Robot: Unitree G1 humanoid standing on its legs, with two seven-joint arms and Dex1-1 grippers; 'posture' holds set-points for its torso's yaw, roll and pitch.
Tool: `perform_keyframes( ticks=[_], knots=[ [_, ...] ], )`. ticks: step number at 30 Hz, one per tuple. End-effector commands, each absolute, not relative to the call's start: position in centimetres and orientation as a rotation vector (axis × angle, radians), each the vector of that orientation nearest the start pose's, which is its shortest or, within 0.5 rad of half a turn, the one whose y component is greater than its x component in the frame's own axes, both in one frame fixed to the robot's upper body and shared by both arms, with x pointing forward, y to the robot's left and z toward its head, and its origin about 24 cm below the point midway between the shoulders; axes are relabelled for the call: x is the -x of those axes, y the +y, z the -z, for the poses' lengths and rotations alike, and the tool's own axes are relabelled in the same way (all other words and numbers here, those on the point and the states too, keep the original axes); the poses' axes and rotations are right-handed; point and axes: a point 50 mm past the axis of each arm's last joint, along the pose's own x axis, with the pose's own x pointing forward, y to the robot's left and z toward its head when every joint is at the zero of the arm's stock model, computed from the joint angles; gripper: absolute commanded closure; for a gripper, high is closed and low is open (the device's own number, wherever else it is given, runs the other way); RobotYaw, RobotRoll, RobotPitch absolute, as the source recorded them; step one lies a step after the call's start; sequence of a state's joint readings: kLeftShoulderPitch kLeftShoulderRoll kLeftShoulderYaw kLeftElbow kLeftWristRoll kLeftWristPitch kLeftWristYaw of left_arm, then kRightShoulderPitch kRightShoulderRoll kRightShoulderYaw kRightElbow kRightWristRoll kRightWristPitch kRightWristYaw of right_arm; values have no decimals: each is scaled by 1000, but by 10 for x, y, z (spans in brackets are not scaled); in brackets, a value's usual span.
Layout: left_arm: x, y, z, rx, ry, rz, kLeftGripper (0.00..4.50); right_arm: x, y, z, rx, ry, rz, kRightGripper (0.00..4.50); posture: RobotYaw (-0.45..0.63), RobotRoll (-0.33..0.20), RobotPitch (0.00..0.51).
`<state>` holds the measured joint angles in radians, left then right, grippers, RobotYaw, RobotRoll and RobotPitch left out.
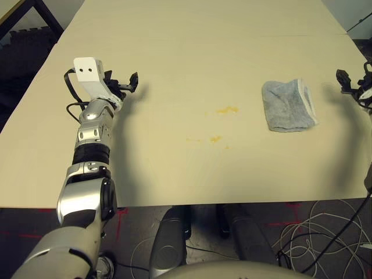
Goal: Wipe the water off the table with a rag.
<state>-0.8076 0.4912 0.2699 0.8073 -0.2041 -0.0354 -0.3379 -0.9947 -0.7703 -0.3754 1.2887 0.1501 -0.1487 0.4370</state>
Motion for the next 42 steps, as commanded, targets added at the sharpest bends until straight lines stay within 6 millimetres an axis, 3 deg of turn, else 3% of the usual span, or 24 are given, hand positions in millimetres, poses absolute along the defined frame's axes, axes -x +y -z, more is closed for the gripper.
perform_keyframes(
  ticks=[1,4,9,15,19,25,33,42],
  knots=[
    [-376,282,-161,-41,-105,17,0,-343,-378,-178,30,-75,202,28,-37,0,252],
    [-379,281,-165,-41,-99,39,0,-342,-379,-177,-13,-82,214,28,-49,0,251],
    [-386,273,-197,-33,-117,228,0,-345,-383,-196,-221,-64,201,28,-40,0,242],
    [-374,262,-233,-58,-21,625,0,-340,-377,-210,-547,136,28,28,-54,0,231],
    [-362,251,-257,-80,38,830,0,-330,-366,-210,-568,353,-157,28,-65,0,227],
    [-352,239,-259,-99,107,1000,0,-327,-347,-207,-543,537,-323,28,-60,0,233],
    [-328,221,-246,-157,269,1175,0,-328,-332,-196,-497,683,-432,28,-34,0,239],
    [-313,212,-255,-234,305,1219,0,-333,-323,-177,-393,787,-448,28,-16,0,248]
  ],
)
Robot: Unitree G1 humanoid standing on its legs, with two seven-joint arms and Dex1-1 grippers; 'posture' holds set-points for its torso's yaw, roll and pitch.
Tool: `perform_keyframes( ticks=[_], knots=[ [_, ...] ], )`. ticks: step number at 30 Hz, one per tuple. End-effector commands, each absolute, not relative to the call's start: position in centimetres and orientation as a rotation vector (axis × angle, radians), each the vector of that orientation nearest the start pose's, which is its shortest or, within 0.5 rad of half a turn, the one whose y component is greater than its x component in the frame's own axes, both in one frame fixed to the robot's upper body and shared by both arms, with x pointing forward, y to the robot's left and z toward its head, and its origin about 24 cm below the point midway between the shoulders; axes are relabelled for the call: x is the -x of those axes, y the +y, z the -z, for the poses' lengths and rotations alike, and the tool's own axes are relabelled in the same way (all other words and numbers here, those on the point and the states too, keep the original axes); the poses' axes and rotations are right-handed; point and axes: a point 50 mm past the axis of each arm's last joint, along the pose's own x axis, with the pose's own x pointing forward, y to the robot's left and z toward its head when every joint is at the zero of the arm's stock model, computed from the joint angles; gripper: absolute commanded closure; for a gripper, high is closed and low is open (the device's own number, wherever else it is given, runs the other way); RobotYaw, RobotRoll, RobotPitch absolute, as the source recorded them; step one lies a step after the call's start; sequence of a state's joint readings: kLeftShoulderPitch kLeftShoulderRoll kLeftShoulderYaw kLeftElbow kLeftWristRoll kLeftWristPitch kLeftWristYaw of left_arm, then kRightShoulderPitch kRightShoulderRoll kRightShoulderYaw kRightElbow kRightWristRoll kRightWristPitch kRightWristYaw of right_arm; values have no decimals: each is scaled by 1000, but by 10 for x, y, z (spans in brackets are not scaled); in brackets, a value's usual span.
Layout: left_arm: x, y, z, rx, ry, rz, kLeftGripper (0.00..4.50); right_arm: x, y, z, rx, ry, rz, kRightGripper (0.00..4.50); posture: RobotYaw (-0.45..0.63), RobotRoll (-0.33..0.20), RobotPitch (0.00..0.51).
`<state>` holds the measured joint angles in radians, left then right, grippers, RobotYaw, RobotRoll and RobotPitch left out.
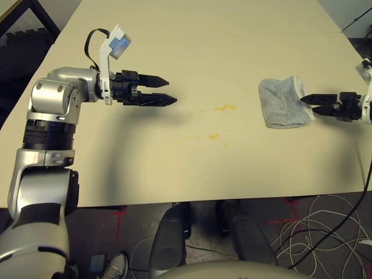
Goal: Wipe the water off the table with a rag.
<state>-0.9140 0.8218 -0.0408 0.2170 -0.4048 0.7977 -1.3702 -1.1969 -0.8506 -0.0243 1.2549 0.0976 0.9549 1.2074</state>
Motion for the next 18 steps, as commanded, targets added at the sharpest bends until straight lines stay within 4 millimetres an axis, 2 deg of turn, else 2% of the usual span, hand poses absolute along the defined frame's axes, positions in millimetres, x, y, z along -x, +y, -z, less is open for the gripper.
perform_keyframes(
  ticks=[1,9,18],
  knots=[
    [-313,212,-256,-242,304,1221,0,-333,-323,-174,-372,800,-440,28,-14,0,249],
    [-310,204,-258,-254,296,1235,0,-335,-308,-151,-383,881,-468,28,2,0,265],
    [-306,200,-255,-241,306,1242,0,-340,-280,-144,-475,938,-597,28,16,0,276]
  ],
)
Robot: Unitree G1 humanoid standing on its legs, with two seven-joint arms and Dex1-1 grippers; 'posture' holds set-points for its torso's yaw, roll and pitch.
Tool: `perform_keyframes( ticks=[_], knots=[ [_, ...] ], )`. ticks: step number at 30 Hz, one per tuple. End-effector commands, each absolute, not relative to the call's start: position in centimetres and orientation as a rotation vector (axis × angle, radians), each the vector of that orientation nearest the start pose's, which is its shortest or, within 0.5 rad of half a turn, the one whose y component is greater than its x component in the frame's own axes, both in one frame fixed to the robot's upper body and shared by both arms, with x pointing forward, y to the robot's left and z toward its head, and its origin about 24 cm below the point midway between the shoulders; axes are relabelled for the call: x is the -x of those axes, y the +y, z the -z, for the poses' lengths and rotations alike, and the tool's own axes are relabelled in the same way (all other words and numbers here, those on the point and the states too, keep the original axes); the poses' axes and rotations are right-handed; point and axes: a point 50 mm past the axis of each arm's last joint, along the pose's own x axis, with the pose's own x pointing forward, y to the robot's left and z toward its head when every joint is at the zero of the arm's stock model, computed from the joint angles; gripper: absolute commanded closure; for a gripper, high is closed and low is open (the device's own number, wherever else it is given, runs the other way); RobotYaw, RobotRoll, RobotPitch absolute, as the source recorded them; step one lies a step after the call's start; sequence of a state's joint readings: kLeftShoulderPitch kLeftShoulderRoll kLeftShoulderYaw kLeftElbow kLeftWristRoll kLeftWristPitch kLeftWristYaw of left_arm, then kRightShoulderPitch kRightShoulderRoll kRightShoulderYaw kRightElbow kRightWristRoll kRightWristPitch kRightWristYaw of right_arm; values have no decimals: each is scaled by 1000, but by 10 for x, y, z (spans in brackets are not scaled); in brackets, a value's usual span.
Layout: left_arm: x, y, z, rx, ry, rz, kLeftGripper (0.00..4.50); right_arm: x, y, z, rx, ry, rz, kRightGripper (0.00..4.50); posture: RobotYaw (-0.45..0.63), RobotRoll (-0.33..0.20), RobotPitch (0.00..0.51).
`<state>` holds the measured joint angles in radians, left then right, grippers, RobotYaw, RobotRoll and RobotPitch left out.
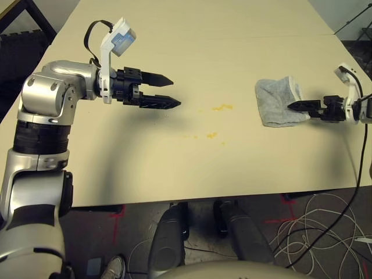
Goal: Wipe the water off the table with a rag.
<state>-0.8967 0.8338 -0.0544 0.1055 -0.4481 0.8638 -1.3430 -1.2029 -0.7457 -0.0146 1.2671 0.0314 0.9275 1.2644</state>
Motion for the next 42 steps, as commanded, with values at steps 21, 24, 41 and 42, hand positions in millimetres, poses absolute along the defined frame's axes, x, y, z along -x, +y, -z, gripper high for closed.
perform_keyframes(
  ticks=[21,24,41,42],
  knots=[
    [-308,190,-245,-197,308,1261,0,-357,-262,-139,-559,783,-511,2319,-13,0,279],
    [-310,190,-243,-192,308,1259,0,-360,-264,-143,-547,744,-494,3303,-21,0,273],
    [-326,202,-249,-186,212,1144,0,-362,-168,-231,-538,680,-967,4477,-47,0,261],
    [-328,203,-250,-184,206,1138,0,-357,-158,-229,-532,701,-992,4477,-47,0,263]
  ],
)
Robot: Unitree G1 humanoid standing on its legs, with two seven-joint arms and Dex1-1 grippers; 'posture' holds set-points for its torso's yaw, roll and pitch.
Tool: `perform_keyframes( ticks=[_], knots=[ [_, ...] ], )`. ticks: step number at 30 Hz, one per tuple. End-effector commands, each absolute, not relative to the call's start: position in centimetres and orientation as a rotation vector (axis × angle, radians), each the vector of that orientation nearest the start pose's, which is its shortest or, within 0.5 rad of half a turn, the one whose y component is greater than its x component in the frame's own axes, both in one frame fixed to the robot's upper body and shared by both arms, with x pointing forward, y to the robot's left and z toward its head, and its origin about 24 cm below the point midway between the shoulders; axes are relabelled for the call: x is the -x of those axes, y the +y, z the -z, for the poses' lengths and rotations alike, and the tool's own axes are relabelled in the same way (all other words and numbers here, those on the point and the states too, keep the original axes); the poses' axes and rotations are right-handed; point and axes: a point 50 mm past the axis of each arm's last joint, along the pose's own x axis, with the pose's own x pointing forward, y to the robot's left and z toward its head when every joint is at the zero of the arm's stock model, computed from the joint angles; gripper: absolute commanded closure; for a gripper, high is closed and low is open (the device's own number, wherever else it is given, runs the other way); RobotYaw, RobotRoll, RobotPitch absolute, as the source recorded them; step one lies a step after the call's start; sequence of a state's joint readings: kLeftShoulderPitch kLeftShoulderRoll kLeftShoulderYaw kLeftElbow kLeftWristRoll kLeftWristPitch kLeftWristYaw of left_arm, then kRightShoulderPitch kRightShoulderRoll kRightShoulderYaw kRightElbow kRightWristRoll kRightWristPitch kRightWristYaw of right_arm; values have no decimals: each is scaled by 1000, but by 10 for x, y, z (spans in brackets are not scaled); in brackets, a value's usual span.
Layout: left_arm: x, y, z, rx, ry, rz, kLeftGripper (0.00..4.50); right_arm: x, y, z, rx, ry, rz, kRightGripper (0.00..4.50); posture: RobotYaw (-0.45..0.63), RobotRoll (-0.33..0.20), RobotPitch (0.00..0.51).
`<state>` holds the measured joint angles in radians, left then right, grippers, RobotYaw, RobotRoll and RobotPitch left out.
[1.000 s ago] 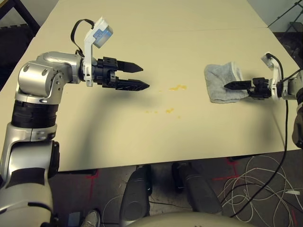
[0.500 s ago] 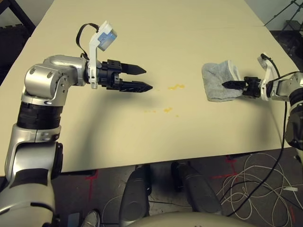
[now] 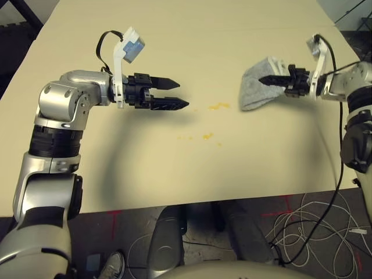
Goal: Wipe the water off the table with a rag.
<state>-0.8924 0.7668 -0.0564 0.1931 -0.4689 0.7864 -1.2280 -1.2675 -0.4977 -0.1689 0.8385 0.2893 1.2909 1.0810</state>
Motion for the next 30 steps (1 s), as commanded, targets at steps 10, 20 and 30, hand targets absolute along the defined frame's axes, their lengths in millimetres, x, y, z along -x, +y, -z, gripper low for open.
perform_keyframes(
  ticks=[10,20,30],
  knots=[
    [-330,207,-251,-187,202,1127,0,-330,-99,-181,-489,798,-960,4477,-27,0,273],
    [-327,208,-248,-174,209,1117,0,-363,-122,-152,-308,688,-589,4477,-3,0,278],
    [-327,203,-248,-169,208,1125,0,-395,-177,-176,-151,474,-316,4477,-18,0,280]
  ],
)
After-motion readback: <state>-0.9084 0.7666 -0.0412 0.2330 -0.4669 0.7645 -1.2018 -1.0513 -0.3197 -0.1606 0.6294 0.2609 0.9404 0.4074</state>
